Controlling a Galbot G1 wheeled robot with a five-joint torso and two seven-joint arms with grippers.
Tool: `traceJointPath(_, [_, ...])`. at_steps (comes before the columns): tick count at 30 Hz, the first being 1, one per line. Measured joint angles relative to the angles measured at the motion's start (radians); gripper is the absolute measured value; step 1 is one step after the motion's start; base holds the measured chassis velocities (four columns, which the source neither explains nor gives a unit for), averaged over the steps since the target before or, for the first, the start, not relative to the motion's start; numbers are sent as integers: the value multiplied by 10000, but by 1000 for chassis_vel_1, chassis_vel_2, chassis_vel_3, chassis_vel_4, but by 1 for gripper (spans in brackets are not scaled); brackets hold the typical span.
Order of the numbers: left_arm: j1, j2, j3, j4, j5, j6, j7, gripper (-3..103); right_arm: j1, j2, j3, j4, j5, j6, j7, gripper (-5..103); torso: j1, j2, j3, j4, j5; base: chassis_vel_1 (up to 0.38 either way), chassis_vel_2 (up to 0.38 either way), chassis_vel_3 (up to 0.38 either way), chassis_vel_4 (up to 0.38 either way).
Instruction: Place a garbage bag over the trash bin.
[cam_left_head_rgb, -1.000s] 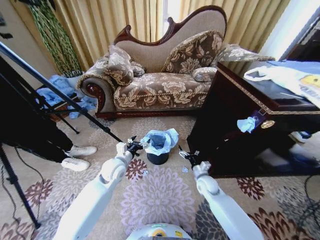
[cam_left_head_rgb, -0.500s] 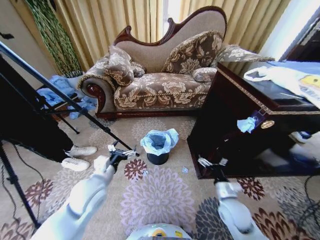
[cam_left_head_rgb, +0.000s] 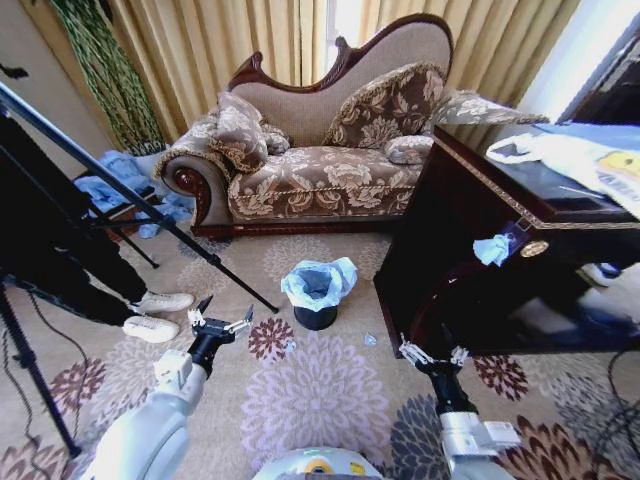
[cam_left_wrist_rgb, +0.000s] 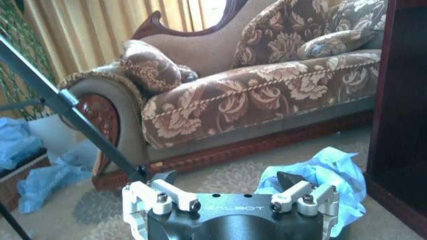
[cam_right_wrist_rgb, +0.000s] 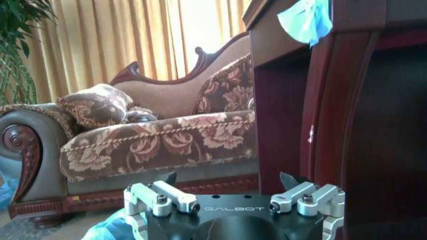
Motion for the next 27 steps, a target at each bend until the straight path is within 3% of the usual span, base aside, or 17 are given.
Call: traceJointPath(27, [-73, 35, 37, 65, -159, 51, -41, 100, 123, -52, -59, -100, 17, -83, 118, 100, 0, -1, 0, 0, 0, 0, 0, 0, 0])
